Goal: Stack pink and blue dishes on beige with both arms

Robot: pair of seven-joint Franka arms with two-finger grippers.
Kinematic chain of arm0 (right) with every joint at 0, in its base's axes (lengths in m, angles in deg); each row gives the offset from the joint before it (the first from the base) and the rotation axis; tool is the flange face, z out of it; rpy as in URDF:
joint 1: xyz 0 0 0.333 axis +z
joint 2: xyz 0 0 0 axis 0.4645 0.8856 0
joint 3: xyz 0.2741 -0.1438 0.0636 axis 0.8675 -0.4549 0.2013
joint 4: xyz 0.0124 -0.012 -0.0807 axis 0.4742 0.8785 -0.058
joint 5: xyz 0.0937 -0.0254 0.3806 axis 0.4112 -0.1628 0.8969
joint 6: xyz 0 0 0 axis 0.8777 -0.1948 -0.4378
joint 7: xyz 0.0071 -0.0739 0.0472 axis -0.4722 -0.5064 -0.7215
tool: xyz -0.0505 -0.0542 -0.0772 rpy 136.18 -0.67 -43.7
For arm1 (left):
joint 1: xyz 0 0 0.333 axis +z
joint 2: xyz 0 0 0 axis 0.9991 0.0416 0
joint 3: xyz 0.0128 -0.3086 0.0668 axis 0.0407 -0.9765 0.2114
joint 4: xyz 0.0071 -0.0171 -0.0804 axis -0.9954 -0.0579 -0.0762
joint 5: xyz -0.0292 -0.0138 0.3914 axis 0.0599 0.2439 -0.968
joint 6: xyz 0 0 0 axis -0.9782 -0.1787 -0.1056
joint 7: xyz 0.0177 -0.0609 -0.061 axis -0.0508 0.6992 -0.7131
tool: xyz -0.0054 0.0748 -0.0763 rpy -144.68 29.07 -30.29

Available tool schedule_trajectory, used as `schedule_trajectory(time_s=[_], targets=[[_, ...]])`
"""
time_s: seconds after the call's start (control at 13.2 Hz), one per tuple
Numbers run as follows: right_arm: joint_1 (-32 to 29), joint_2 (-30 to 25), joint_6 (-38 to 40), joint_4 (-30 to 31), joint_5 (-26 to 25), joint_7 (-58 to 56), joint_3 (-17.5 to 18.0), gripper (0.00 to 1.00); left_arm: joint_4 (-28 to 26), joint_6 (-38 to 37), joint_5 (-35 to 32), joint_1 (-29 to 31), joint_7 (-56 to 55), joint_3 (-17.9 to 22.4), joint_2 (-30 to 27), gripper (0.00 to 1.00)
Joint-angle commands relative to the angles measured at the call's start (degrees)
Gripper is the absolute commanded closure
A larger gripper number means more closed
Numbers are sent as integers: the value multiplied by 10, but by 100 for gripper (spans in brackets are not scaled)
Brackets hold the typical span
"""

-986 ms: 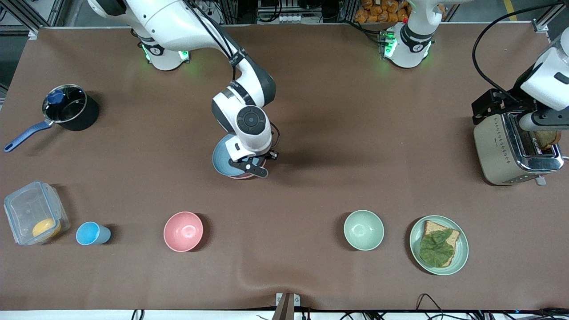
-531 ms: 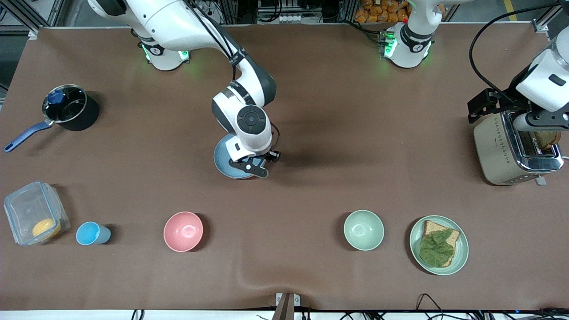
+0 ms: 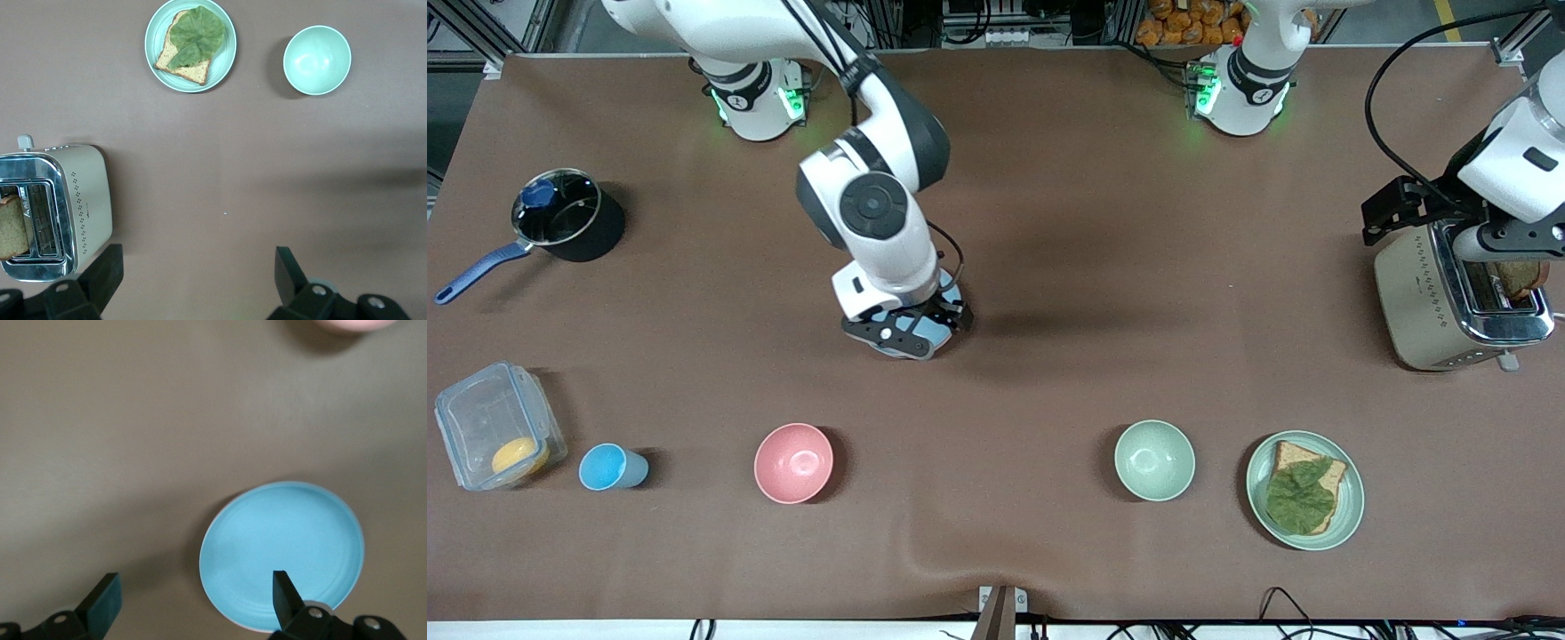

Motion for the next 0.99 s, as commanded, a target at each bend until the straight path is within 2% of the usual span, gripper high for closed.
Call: schedule_trajectory(time_s=[0.0, 0.15, 0.23, 0.45, 0.76, 0.91], targets=[[-40, -44, 53, 8, 1, -89, 7, 0, -11, -7, 9, 3, 8, 2, -15, 0], [-73, -91, 75, 30, 3, -150, -2, 0, -10, -21, 9, 4, 10, 2, -16, 0], [-110, -119, 102, 44, 4, -184, 3, 0, -10, -23, 10, 4, 10, 2, -16, 0], [-192, -184, 179, 50, 3, -386, 4, 0, -9, -37, 10, 5, 10, 2, -16, 0], [-304, -296, 187, 116, 3, -555, 5, 0, -9, -38, 11, 6, 2, 7, -22, 0], [-352, -312, 206, 128, 3, -597, 9, 0, -9, -38, 11, 6, -3, 7, -22, 0]])
